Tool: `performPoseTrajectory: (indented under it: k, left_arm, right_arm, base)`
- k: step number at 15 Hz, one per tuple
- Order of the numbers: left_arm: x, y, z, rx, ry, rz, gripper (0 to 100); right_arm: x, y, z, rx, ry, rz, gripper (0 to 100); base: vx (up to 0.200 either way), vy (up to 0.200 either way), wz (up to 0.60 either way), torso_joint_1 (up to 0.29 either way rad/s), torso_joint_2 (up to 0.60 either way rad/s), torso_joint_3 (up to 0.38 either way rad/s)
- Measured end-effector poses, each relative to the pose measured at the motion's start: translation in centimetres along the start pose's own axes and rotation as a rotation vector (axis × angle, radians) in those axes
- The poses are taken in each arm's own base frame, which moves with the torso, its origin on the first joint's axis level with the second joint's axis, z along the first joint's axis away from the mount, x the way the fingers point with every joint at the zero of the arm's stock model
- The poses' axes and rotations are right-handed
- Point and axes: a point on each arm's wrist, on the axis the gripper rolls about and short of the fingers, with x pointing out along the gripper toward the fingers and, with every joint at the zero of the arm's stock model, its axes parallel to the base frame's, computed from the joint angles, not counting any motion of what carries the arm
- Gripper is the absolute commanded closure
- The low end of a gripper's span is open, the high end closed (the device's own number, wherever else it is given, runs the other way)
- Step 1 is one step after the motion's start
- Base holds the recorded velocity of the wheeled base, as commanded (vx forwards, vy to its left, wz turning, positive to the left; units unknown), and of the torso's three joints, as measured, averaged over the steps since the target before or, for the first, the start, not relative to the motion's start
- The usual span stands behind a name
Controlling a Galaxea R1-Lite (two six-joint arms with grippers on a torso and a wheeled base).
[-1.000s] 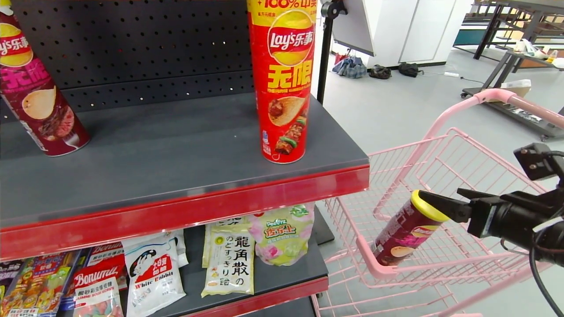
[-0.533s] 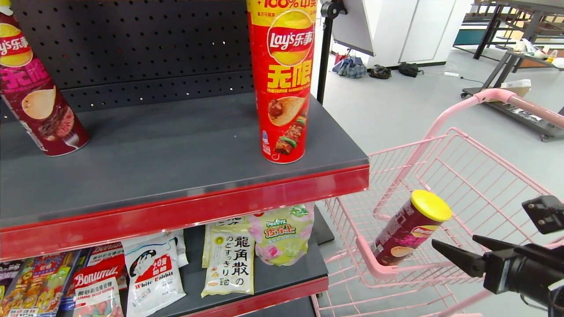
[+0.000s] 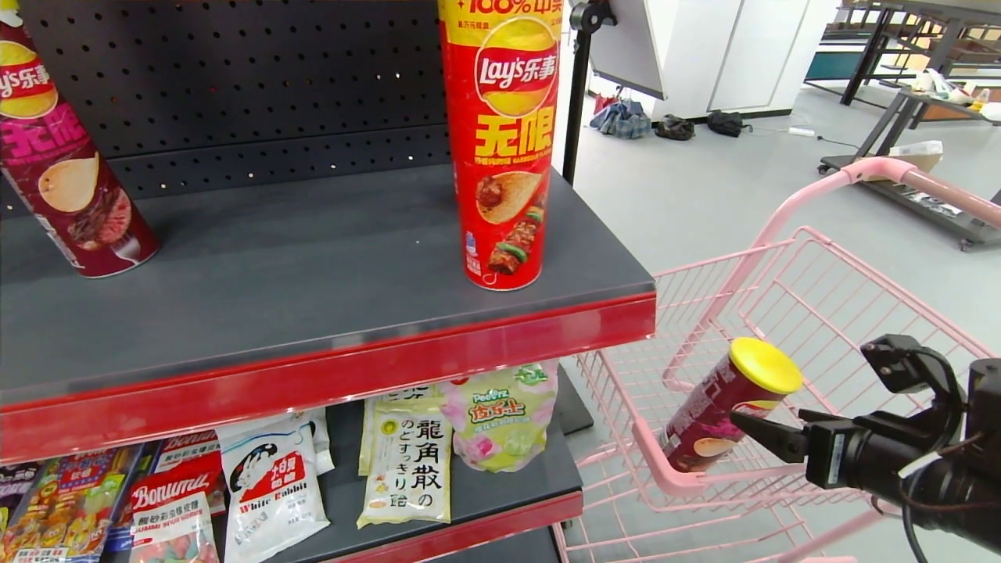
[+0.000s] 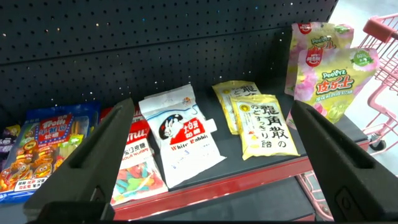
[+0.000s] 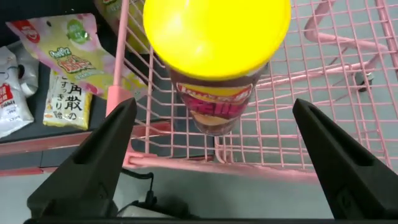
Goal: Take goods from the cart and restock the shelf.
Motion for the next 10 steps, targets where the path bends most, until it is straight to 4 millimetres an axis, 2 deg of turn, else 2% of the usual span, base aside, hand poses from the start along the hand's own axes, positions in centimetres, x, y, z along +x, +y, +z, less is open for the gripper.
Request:
performPoseTrajectory:
  k: [10]
  left_arm:
    - [0.0, 0.0, 0.0, 0.000, 0.000, 0.000, 0]
  right_arm:
    - [4.5, -0.2, 0.1, 0.005, 0.036, 0.003, 0]
  base:
    - [0.000, 0.000, 0.00, 0.000, 0.00, 0.000]
